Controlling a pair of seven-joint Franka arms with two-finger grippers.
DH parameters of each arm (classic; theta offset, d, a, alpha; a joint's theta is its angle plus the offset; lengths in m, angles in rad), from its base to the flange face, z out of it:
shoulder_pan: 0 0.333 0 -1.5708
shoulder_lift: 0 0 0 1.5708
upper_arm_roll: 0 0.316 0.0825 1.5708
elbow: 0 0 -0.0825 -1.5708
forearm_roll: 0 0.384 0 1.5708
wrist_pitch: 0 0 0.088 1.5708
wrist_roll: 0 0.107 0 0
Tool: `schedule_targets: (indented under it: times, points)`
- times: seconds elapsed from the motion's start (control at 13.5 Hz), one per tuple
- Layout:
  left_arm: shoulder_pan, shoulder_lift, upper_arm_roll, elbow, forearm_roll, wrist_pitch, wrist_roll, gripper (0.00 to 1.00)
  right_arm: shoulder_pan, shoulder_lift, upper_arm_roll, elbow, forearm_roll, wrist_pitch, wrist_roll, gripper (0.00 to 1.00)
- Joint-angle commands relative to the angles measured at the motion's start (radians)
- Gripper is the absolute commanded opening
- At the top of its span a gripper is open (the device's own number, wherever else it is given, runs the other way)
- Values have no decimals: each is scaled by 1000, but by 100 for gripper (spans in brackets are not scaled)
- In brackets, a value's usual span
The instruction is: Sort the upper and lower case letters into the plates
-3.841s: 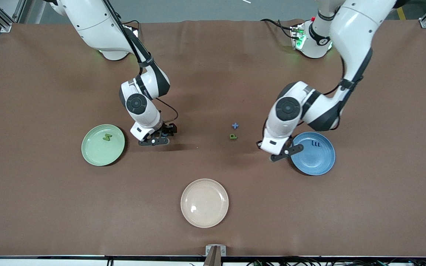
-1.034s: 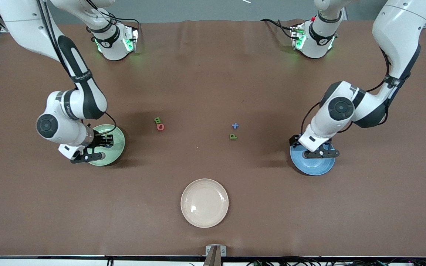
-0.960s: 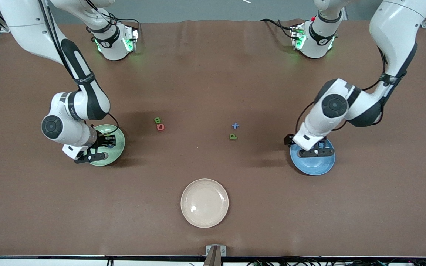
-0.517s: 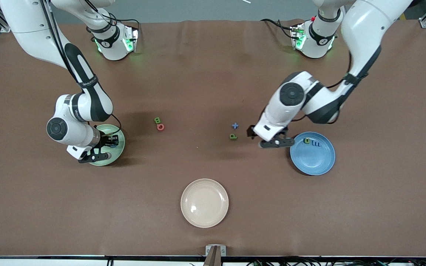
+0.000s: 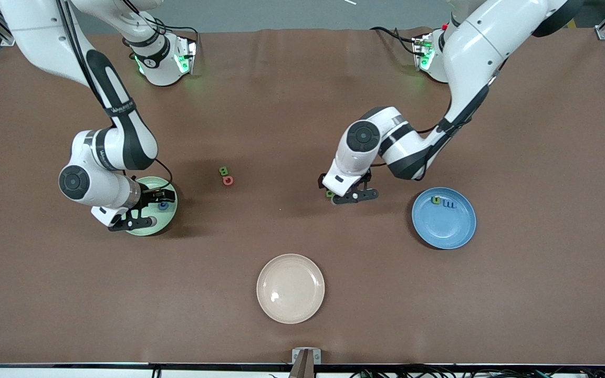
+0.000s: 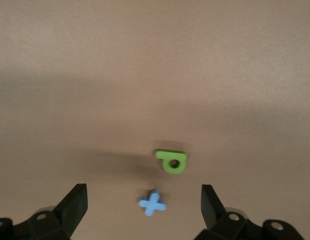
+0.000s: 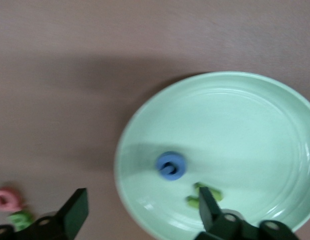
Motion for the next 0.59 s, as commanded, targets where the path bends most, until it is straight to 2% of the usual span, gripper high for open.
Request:
schedule_targets:
  times: [0.0, 0.3, 0.52]
  points:
    - [-102, 43, 73, 85, -6, -30, -28, 100, 109, -49, 0, -33, 12, -1, 110, 100]
    - [-185, 67, 151, 117, 2, -19, -28, 100, 264, -49, -1, -50, 12, 40, 187, 100]
    - [-235, 81, 216, 121, 8, 46, -25, 99, 299, -46, -1, -119, 10, 145, 196, 100]
